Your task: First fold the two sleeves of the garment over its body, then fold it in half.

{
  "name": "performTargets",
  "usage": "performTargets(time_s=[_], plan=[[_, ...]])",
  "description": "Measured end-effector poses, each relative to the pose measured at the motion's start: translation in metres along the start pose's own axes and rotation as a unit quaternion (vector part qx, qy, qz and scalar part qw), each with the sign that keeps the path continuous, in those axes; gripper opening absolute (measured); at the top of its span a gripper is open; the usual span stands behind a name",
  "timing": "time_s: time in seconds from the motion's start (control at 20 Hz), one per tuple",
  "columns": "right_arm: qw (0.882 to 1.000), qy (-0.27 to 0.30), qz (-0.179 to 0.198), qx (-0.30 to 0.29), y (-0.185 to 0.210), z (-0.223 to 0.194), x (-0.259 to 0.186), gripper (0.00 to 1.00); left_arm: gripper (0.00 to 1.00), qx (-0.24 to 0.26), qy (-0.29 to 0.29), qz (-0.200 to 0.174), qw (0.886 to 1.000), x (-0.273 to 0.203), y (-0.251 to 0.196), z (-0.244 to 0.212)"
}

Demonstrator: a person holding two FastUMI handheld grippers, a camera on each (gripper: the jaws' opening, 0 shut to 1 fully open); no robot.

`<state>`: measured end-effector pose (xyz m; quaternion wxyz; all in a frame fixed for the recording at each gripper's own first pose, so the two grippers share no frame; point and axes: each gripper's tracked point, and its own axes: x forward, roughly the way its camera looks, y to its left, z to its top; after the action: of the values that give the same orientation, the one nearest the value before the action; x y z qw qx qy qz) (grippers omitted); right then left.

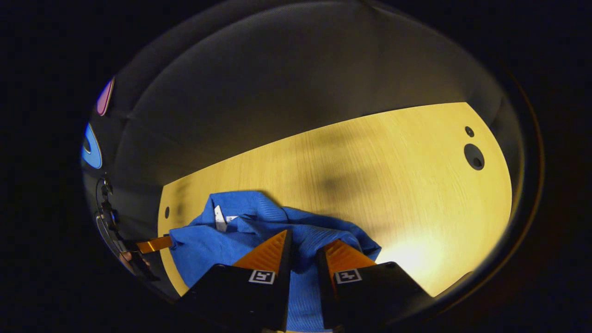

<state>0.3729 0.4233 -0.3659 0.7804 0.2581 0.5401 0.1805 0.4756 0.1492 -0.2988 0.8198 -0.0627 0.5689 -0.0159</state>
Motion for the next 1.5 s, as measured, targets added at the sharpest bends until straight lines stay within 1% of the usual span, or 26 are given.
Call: performTargets(time_s=[0.05, 0.1, 0.15, 0.2, 0.25, 0.3, 0.4, 0.45, 0.5, 0.55, 0.6, 0.65, 0.7, 0.75, 0.85, 1.0, 1.1, 1.2, 1.25, 1.35, 1.4, 1.45, 1.5], plan=[[1.0, -0.009, 0.008, -0.005, 0.007, 0.001, -0.002, 0.49, 0.61, -0.003, -0.021, -0.006, 1.0, -0.005, -0.003, 0.005], [1.0, -0.018, 0.016, -0.01, 0.015, 0.004, -0.007, 0.65, 0.65, -0.009, -0.036, -0.013, 0.999, -0.01, -0.004, 0.006], [0.999, -0.031, 0.017, -0.018, 0.017, 0.008, -0.013, 0.81, 0.68, -0.012, -0.049, -0.015, 0.999, -0.014, -0.006, 0.005], [0.998, -0.052, 0.009, -0.03, 0.015, 0.017, -0.019, 0.98, 0.69, -0.011, -0.061, -0.006, 0.998, -0.02, -0.004, 0.007], [0.997, -0.071, 0.002, -0.043, 0.013, 0.023, -0.027, 0.98, 0.7, -0.011, -0.072, 0.0, 0.997, -0.023, -0.003, 0.007], [0.995, -0.086, 0.003, -0.049, 0.015, 0.028, -0.035, 0.98, 0.7, -0.014, -0.077, 0.002, 0.997, -0.028, -0.002, 0.006], [0.994, -0.094, -0.002, -0.057, 0.015, 0.032, -0.047, 0.98, 0.7, -0.03, -0.089, 0.011, 0.996, -0.039, 0.003, 0.003], [0.993, -0.098, 0.006, -0.059, 0.019, 0.031, -0.052, 0.98, 0.7, -0.042, -0.103, 0.013, 0.994, -0.046, 0.007, 0.006], [0.993, -0.095, 0.006, -0.064, 0.018, 0.03, -0.058, 0.98, 0.85, -0.056, -0.102, -0.009, 0.993, -0.053, 0.002, 0.003], [0.993, -0.096, 0.006, -0.071, 0.018, 0.028, -0.063, 0.98, 0.87, -0.077, -0.084, -0.03, 0.993, -0.055, -0.004, -0.001], [0.992, -0.097, 0.006, -0.077, 0.019, 0.026, -0.067, 0.98, 0.84, -0.09, -0.074, -0.015, 0.993, -0.061, 0.001, -0.007], [0.992, -0.096, 0.007, -0.082, 0.02, 0.023, -0.071, 0.98, 0.85, -0.093, -0.076, 0.007, 0.993, -0.058, 0.004, -0.006], [0.992, -0.095, 0.01, -0.087, 0.022, 0.021, -0.076, 0.98, 0.85, -0.093, -0.081, 0.007, 0.992, -0.058, 0.001, -0.006], [0.991, -0.095, 0.011, -0.095, 0.023, 0.018, -0.083, 0.98, 0.84, -0.095, -0.086, -0.001, 0.992, -0.059, -0.006, -0.005], [0.987, -0.114, 0.011, -0.113, 0.027, 0.018, -0.101, 0.99, 0.85, -0.091, -0.114, -0.005, 0.989, -0.071, -0.007, 0.002], [0.978, -0.152, 0.014, -0.14, 0.043, 0.019, -0.139, 0.99, 0.84, -0.057, -0.178, -0.001, 0.982, -0.107, -0.014, 0.003], [0.969, -0.189, 0.011, -0.159, 0.055, 0.017, -0.178, 0.99, 0.85, -0.026, -0.228, 0.011, 0.973, -0.139, -0.025, 0.0], [0.958, -0.232, 0.009, -0.171, 0.068, 0.01, -0.221, 0.98, 0.84, 0.0, -0.281, 0.021, 0.96, -0.177, -0.038, -0.015], [0.951, -0.255, 0.011, -0.175, 0.076, 0.004, -0.242, 0.98, 0.84, 0.004, -0.305, 0.027, 0.952, -0.2, -0.041, -0.027], [0.938, -0.294, 0.006, -0.184, 0.087, -0.013, -0.287, 0.98, 0.84, 0.011, -0.343, 0.016, 0.939, -0.252, -0.052, -0.059], [0.934, -0.308, 0.008, -0.183, 0.094, -0.027, -0.308, 0.98, 0.84, 0.016, -0.357, 0.013, 0.934, -0.277, -0.054, -0.083], [0.931, -0.316, 0.013, -0.183, 0.102, -0.044, -0.326, 0.98, 0.87, 0.024, -0.375, 0.016, 0.926, -0.3, -0.058, -0.102], [0.927, -0.326, 0.018, -0.185, 0.107, -0.057, -0.345, 0.98, 0.84, 0.037, -0.398, 0.019, 0.916, -0.322, -0.062, -0.114]])
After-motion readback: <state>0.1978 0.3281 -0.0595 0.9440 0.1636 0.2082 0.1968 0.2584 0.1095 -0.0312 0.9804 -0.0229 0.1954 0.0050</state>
